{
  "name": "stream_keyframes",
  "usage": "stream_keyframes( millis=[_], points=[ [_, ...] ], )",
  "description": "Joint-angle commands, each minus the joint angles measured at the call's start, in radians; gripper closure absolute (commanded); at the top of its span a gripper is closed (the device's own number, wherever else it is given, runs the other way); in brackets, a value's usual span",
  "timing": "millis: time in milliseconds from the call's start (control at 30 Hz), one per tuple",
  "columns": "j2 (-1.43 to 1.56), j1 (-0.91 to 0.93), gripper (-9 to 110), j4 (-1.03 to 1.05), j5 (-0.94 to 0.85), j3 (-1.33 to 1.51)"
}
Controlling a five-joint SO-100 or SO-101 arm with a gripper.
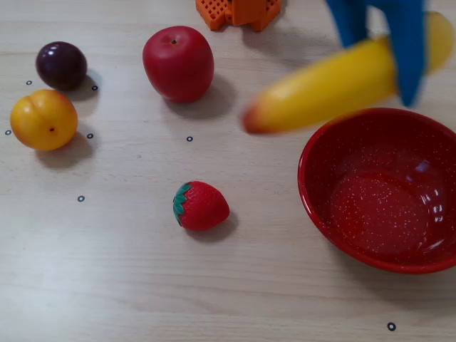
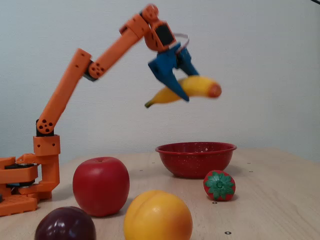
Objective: Put the banana in the red bowl.
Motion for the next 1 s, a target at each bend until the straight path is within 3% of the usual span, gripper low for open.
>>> stream_keyframes(
  millis=[0,433,633,867,967],
  points=[
    [-0.014,0.031,101,0.028,-0.025,-0.166],
    [-0.336,0.074,101,0.011,0.038,-0.282],
    [-0.362,0.075,73,-0.020,0.028,-0.252],
    [-0.256,0.054,63,-0.104,0.006,-0.087],
    [-0.184,0.041,67,-0.135,0.006,-0.021]
  ],
)
